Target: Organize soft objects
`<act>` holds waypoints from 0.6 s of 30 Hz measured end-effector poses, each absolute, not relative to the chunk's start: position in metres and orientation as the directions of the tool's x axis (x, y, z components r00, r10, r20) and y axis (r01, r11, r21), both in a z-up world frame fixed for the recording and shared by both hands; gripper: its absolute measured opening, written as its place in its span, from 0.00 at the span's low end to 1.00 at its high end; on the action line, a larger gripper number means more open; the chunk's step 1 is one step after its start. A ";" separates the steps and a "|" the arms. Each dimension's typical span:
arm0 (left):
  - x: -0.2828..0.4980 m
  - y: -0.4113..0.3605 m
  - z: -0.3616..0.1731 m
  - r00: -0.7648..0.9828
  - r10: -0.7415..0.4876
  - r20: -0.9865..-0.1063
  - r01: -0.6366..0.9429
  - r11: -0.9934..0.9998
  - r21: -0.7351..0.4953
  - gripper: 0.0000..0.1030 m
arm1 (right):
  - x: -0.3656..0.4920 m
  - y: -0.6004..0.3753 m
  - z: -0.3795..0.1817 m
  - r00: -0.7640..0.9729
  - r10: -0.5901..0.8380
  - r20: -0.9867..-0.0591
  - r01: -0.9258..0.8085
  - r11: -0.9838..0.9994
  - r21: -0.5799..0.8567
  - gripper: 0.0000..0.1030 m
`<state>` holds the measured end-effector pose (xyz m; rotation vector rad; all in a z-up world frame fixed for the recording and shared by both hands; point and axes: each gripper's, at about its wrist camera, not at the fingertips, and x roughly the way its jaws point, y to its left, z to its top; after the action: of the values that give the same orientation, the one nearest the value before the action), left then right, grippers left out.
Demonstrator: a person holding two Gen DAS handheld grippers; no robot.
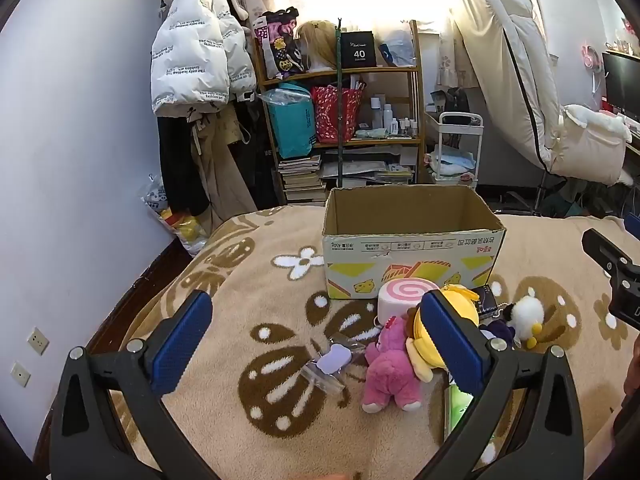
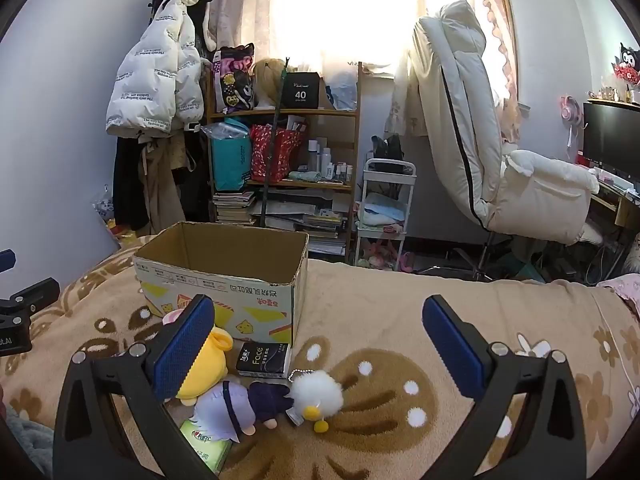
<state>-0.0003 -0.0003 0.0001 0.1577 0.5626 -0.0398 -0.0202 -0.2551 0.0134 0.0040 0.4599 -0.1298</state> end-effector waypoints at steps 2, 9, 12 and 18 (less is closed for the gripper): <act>0.000 -0.001 0.000 0.845 0.005 -0.535 0.080 0.987 0.137 0.99 | -0.020 -0.255 0.013 0.888 -0.122 -0.444 0.123 0.992 -0.026 1.00; 0.000 0.000 0.000 0.845 0.002 -0.535 0.082 0.988 0.134 0.99 | -0.020 -0.253 0.013 0.887 -0.129 -0.444 0.125 0.991 -0.038 1.00; 0.000 0.000 0.000 0.844 0.003 -0.536 0.082 0.988 0.134 0.99 | -0.020 -0.254 0.013 0.886 -0.128 -0.446 0.126 0.991 -0.034 1.00; 0.000 0.000 0.000 0.844 0.002 -0.536 0.082 0.988 0.133 0.99 | -0.020 -0.256 0.013 0.887 -0.127 -0.444 0.123 0.992 -0.038 1.00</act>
<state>-0.0003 -0.0003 0.0001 0.1530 0.5643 -0.0420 -0.0205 -0.2556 0.0132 -0.0088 0.4619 -0.1299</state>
